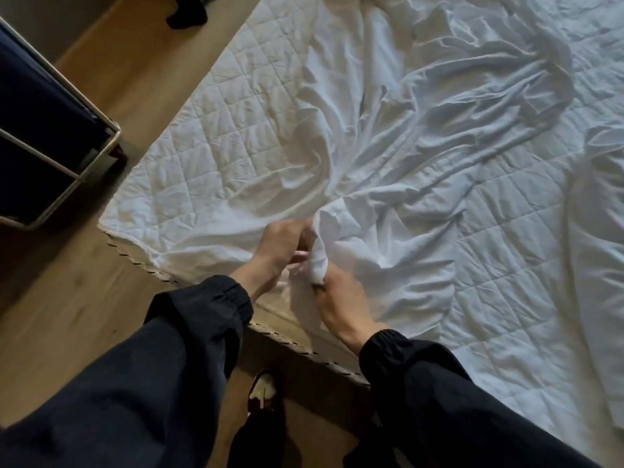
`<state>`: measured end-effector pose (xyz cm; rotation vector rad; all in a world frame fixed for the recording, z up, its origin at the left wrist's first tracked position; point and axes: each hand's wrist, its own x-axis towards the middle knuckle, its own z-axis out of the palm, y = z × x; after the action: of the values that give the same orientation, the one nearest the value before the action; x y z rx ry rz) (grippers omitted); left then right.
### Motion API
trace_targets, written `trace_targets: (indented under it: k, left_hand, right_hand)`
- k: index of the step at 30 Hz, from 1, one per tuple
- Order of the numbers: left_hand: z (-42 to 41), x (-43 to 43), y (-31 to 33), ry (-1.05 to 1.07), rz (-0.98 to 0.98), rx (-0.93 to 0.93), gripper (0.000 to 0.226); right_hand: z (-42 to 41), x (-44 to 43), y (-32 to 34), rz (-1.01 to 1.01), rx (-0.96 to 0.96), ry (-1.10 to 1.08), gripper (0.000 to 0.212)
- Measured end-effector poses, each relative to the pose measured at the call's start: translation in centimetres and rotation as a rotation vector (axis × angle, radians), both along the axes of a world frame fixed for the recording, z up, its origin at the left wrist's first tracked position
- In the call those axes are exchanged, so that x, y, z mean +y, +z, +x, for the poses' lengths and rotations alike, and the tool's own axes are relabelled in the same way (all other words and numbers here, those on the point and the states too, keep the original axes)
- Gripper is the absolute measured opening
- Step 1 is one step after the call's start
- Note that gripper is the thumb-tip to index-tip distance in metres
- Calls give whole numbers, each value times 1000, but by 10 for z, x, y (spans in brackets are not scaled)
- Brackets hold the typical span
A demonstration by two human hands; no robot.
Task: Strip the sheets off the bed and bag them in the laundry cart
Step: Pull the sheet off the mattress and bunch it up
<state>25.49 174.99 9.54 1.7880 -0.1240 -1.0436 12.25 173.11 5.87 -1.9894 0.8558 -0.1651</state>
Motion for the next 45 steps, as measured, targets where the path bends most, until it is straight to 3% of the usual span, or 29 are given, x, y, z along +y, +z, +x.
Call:
trace_targets:
  k: [2, 4, 6, 9, 14, 17, 19, 21, 22, 24, 26, 28, 29, 31, 34, 36, 38, 40, 42, 45]
  left_hand:
    - [28, 22, -10, 31, 9, -132, 20]
    - [60, 48, -27, -40, 178, -394, 15]
    - [98, 78, -44, -228, 384, -632, 38]
    - [151, 108, -62, -474, 578, -794, 61]
    - [224, 119, -95, -577, 635, -730, 52]
    - [247, 122, -105, -732, 666, -693, 57]
    - [245, 125, -106, -775, 621, -717, 61]
    - [236, 129, -102, -743, 455, -610, 67]
    - [230, 130, -99, -712, 372, -494, 66]
    - [222, 132, -91, -687, 290, -308, 55]
    - [219, 133, -86, -691, 248, -301, 46]
    - [217, 133, -80, -668, 195, -311, 47]
    - [217, 132, -77, -659, 167, -308, 56]
    - [215, 132, -73, -691, 176, -451, 79]
    - [209, 140, -76, -817, 212, -1125, 86]
    - [198, 143, -80, -937, 202, -1370, 85]
    - [183, 142, -83, -1114, 254, -1348, 87]
    - [172, 134, -86, -1160, 363, -1212, 88]
    - [164, 123, -87, -991, 288, -1006, 83]
    - [145, 108, -78, -623, 11, -507, 49]
  right_hand:
    - [16, 5, -6, 98, -40, -4, 21]
    - [34, 15, -10, 192, -82, -40, 25]
    - [55, 23, -10, 262, -95, -95, 31]
    - [90, 34, -13, 390, -142, -168, 27]
    - [147, 42, -22, 435, -116, -204, 28]
    - [172, 46, -37, 165, 114, -54, 45]
    - [180, 58, -44, -53, 268, -115, 43]
    - [187, 78, -42, -257, 285, -151, 80]
    - [191, 87, -40, -335, 261, -55, 94]
    - [200, 96, -40, -369, 318, 163, 101]
    - [204, 89, -51, -343, 435, 174, 81]
    - [202, 78, -54, -369, 341, 12, 33]
    - [199, 73, -51, -338, 242, -83, 15]
    - [195, 64, -44, -175, 99, -287, 21]
    - [183, 44, -31, 316, -154, -720, 23]
    - [171, 29, -21, 728, -445, -988, 32]
    - [156, 19, -12, 949, -634, -1109, 46]
    - [147, 15, -5, 961, -726, -1171, 41]
    - [140, 11, 1, 967, -826, -1222, 27]
    - [128, 10, 8, 980, -853, -1117, 16]
